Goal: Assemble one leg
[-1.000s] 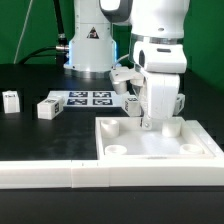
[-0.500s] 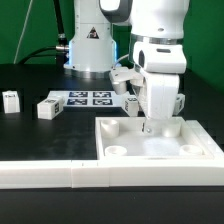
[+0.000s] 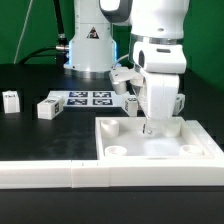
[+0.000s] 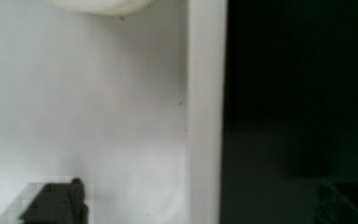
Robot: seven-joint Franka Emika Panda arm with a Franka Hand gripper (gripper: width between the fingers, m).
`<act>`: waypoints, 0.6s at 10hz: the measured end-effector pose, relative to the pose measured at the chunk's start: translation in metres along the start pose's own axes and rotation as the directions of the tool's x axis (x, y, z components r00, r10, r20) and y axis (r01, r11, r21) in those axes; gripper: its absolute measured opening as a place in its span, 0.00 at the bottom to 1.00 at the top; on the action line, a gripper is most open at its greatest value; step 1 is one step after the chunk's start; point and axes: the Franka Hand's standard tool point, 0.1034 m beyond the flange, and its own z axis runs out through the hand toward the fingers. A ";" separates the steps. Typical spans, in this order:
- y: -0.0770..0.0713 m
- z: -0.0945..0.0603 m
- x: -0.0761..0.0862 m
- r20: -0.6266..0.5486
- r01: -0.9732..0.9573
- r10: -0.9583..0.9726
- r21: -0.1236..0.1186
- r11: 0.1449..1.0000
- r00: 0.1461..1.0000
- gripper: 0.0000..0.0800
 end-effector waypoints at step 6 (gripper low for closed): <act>-0.006 -0.043 0.008 0.002 -0.039 0.039 -0.049 0.998 0.999 0.81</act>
Offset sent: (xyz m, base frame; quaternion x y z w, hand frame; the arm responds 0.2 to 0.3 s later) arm -0.0183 0.0059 0.0405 -0.0156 -0.0178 0.0362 0.9991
